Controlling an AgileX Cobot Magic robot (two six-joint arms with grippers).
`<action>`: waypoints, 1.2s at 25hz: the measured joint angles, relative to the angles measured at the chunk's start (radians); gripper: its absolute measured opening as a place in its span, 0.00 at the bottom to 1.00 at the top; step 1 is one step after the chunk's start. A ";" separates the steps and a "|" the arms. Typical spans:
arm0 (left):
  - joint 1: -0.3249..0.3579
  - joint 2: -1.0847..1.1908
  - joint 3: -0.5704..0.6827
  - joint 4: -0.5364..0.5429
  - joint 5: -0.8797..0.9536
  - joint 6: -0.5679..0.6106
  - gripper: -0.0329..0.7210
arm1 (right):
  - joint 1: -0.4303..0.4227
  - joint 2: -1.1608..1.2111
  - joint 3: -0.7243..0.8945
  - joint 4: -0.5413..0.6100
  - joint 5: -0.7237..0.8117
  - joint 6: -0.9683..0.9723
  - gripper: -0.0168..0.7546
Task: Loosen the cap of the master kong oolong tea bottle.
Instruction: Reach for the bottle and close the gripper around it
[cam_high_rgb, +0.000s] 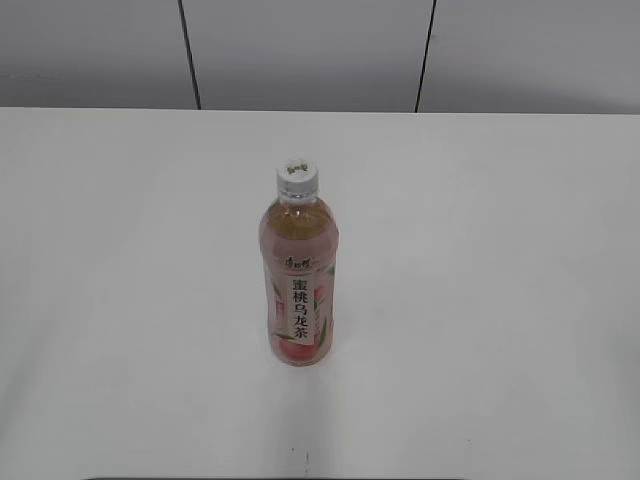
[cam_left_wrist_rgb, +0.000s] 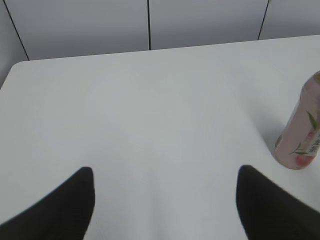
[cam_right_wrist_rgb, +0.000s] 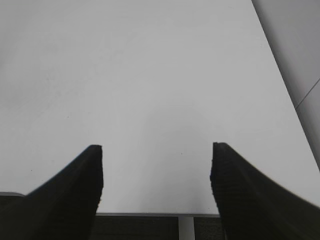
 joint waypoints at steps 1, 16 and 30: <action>0.000 0.000 0.000 0.000 0.000 0.000 0.75 | 0.000 0.000 0.000 0.000 0.000 0.000 0.69; 0.000 0.000 0.000 0.000 0.000 0.000 0.75 | 0.000 0.000 0.000 0.000 0.000 0.000 0.69; 0.000 0.000 0.000 0.000 0.000 0.000 0.75 | 0.000 0.000 0.000 0.000 0.000 0.000 0.69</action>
